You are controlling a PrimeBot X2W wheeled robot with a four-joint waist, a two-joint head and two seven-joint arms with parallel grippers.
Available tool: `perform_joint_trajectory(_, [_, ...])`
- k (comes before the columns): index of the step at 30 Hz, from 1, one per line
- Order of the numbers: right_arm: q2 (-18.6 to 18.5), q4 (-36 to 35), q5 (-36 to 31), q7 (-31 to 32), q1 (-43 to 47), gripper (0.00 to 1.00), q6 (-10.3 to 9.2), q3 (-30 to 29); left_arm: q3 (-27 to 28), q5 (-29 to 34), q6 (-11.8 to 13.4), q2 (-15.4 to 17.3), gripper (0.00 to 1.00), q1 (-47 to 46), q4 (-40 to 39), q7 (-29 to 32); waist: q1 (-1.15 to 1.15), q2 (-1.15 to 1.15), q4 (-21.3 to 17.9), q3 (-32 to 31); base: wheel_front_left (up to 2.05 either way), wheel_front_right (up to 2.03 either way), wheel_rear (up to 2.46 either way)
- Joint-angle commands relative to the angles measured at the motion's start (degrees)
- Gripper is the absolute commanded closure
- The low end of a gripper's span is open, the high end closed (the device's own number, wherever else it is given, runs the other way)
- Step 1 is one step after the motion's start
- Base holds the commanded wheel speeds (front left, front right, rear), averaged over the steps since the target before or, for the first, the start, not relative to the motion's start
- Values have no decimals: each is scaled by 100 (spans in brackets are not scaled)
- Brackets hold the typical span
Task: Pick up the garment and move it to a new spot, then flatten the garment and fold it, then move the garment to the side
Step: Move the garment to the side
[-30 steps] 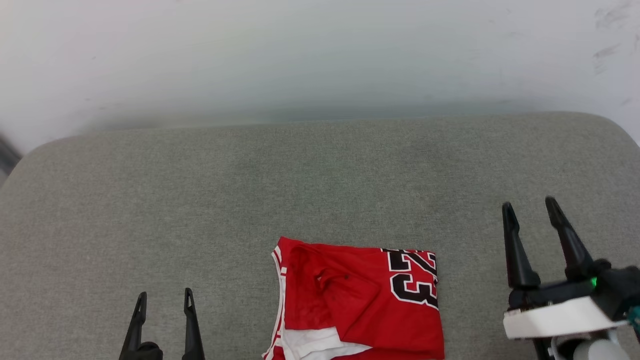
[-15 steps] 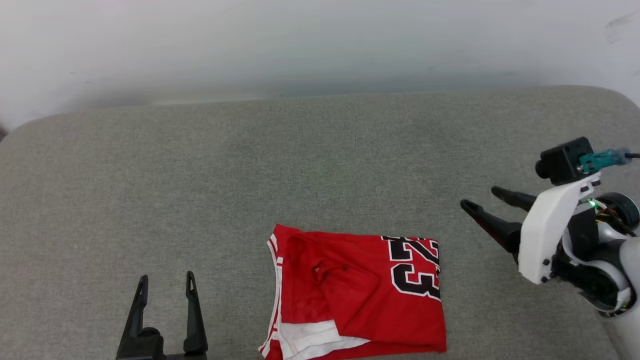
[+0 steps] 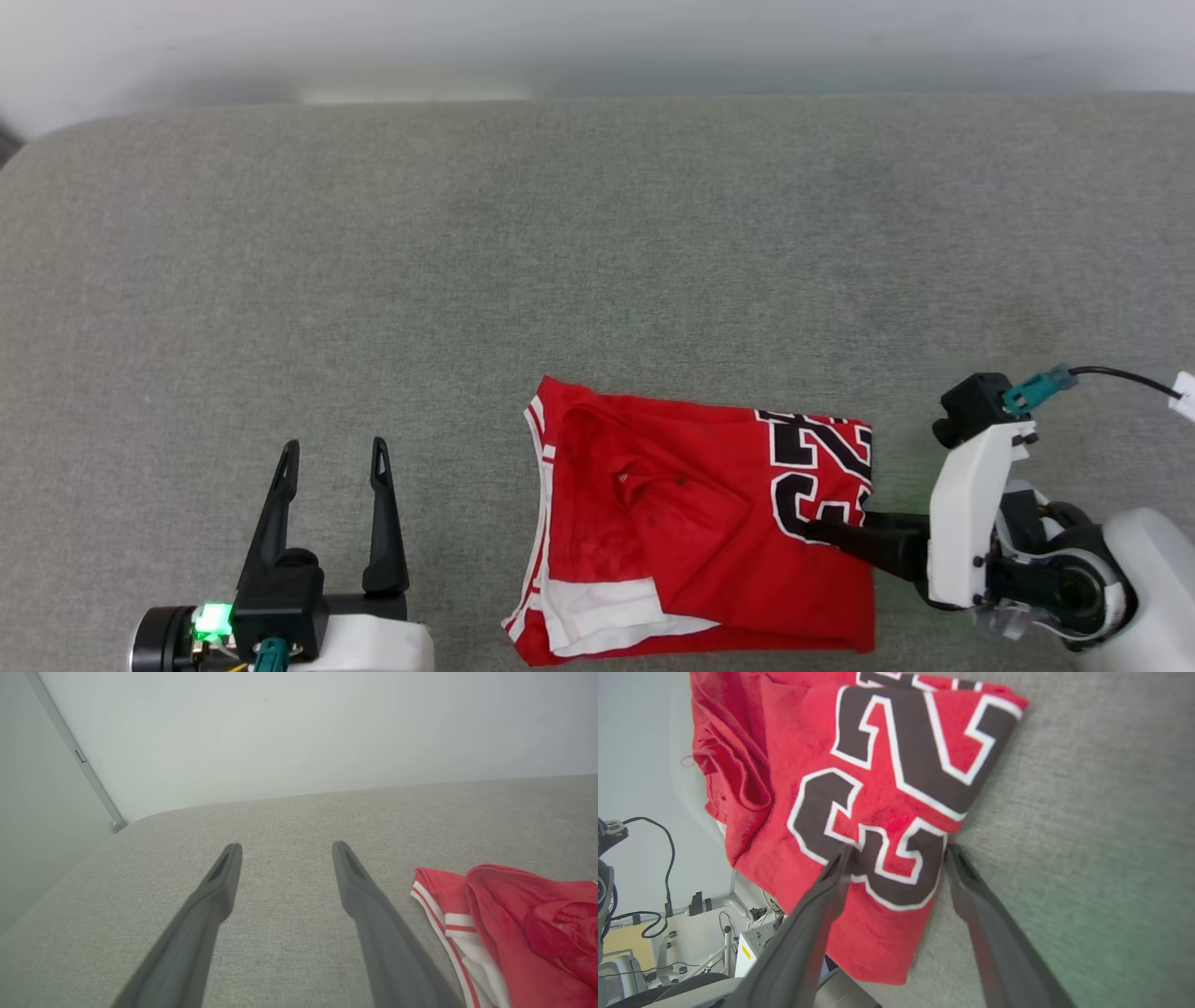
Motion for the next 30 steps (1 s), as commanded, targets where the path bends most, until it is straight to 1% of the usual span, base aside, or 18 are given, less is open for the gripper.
perform_joint_trajectory(1, [65,75,2,-57,-47,0,-2,25,-5,31,-17,20,0,-90,4,-13,0,0,79,89,0,0,0])
perform_joint_trajectory(4, [237,344,-15,-146,-46,0,-4,219,-42,33,-30,24,0,-166,24,-13,0,0,165,189,0,0,0])
perform_joint_trajectory(10, [290,866,-214,-284,5,0,-17,742,-116,5,19,1,0,-281,72,-13,0,0,285,301,0,0,0])
perform_joint_trajectory(12, [281,893,-239,-431,-52,100,-17,841,-129,-4,43,-7,0,-287,73,-13,0,0,310,314,0,0,0])
perform_joint_trajectory(17, [78,828,-178,-704,-204,100,-15,1063,-143,-26,66,-16,0,-241,97,-13,0,0,330,260,0,0,0])
perform_joint_trajectory(23, [-202,527,-147,-1121,-579,100,-5,1249,-147,-31,90,-20,0,-67,131,-13,0,0,278,-52,0,0,0])
perform_joint_trajectory(26, [-409,268,-193,-1250,-776,100,-3,1438,-115,-35,115,-20,0,50,132,-13,0,0,163,-244,0,0,0])
perform_joint_trajectory(30, [-776,-218,-301,-1293,-1069,100,-3,1751,-51,-62,155,-26,0,222,91,-13,0,0,-118,-422,0,0,0])
